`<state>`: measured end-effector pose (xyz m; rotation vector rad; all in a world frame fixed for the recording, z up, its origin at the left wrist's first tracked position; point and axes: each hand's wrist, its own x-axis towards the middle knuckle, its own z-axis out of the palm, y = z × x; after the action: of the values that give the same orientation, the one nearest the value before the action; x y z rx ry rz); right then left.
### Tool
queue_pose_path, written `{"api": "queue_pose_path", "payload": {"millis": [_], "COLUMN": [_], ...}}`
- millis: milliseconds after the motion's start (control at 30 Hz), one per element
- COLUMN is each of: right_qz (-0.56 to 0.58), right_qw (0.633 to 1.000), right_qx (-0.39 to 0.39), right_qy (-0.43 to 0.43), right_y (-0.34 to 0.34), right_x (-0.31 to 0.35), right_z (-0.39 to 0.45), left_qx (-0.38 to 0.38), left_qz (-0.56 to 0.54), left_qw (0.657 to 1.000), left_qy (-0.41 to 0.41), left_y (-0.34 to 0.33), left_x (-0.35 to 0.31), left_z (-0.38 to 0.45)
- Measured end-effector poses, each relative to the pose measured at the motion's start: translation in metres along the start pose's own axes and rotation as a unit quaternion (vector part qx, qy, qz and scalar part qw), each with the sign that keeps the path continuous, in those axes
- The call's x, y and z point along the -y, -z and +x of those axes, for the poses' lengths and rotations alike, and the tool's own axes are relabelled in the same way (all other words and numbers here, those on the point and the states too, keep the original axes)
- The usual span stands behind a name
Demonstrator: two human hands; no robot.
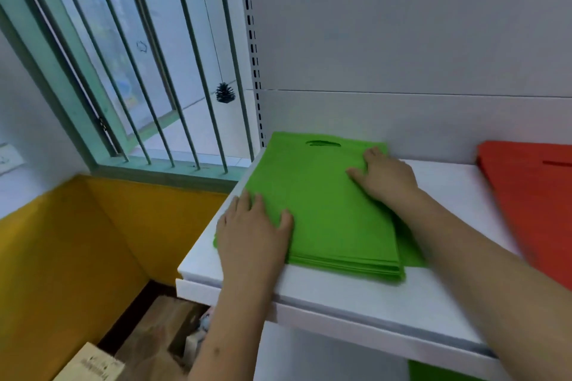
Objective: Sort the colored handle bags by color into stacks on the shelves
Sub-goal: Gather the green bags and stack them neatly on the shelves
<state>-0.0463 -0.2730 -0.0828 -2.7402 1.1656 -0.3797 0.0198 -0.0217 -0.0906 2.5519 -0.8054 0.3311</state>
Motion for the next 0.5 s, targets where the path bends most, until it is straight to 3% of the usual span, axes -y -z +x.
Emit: {"api": "queue_pose_path", "payload": {"millis": [233, 433, 500], "right_qz": [-0.029, -0.082, -0.033], "right_qw": [0.994, 0.989, 0.995], "right_qx": [-0.083, -0.088, -0.073], "right_qy": [0.06, 0.088, 0.065], "right_y": [0.012, 0.022, 0.033], "right_x": [0.002, 0.014, 0.016], "right_z": [-0.004, -0.02, -0.031], "left_qx": [-0.015, -0.012, 0.008], "left_qz": [0.049, -0.139, -0.171], "left_qw": [0.998, 0.988, 0.983], "left_qy": [-0.046, -0.065, -0.061], "left_y": [0.006, 0.007, 0.02], "left_x": [-0.008, -0.008, -0.006], "left_z": [0.013, 0.016, 0.019]}}
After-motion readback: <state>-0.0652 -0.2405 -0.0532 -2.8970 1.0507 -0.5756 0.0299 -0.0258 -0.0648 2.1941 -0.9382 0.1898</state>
